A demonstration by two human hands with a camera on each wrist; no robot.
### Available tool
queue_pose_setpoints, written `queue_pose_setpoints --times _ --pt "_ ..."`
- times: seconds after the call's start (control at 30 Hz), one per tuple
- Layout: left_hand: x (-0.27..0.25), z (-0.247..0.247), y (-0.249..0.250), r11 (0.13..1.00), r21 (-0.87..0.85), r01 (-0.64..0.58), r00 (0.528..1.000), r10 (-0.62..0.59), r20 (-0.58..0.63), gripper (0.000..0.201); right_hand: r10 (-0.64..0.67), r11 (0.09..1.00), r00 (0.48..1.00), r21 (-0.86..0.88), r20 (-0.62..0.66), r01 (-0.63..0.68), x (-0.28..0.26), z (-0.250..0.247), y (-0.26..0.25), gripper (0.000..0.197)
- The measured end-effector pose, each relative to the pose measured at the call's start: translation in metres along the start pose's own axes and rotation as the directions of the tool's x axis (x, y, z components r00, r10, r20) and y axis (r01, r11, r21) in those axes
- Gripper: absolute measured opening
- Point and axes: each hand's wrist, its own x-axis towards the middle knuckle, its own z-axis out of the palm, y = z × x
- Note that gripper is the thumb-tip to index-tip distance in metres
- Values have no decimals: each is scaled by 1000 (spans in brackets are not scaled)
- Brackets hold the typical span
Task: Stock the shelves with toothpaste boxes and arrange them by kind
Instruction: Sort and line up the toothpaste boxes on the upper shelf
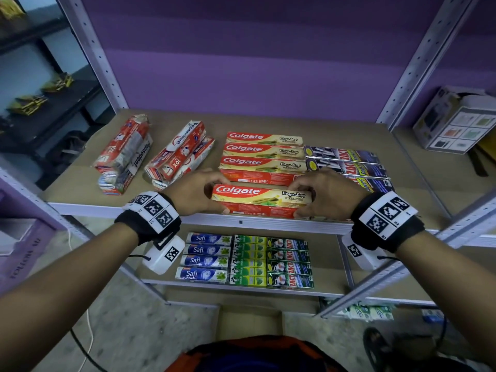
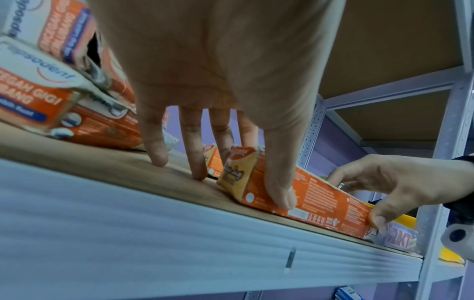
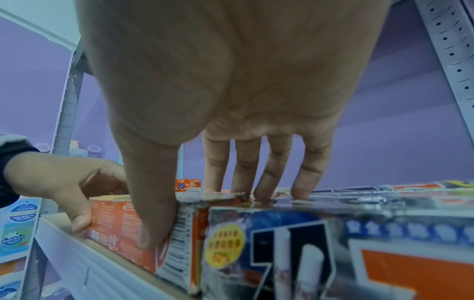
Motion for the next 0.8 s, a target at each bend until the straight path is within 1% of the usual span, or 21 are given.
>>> queue_pose_setpoints --times 0.13,0.23,0.33,0.43,0.5,0.57,0.67,0.8 --pt "1 0 3 1000 -24 10 999 -9 31 56 -20 1000 999 -2 30 20 -1 -2 3 58" --pt "2 -10 10 996 -47 78 994 -74 78 46 -42 998 999 53 33 41 -1 -8 2 60" --pt "4 -20 15 991 -75 106 988 -97 117 40 -15 996 1000 88 15 14 6 -20 -2 48" --pt "9 -22 16 991 -27 134 981 -129 143 39 -2 995 1000 103 -20 4 27 -34 -6 35" --pt "13 -22 14 986 15 164 981 -164 103 49 2 1000 999 26 -54 0 48 -42 -10 32" --pt "15 -21 13 979 13 205 977 -205 50 67 39 998 999 -43 -37 -41 71 -49 -14 36" --pt "17 -20 11 971 3 237 971 -237 22 90 91 993 996 -69 -8 -91 101 -53 -18 47" --pt "17 -19 14 974 -23 227 974 -226 16 118 152 984 988 -91 -18 -153 136 -50 -18 55"
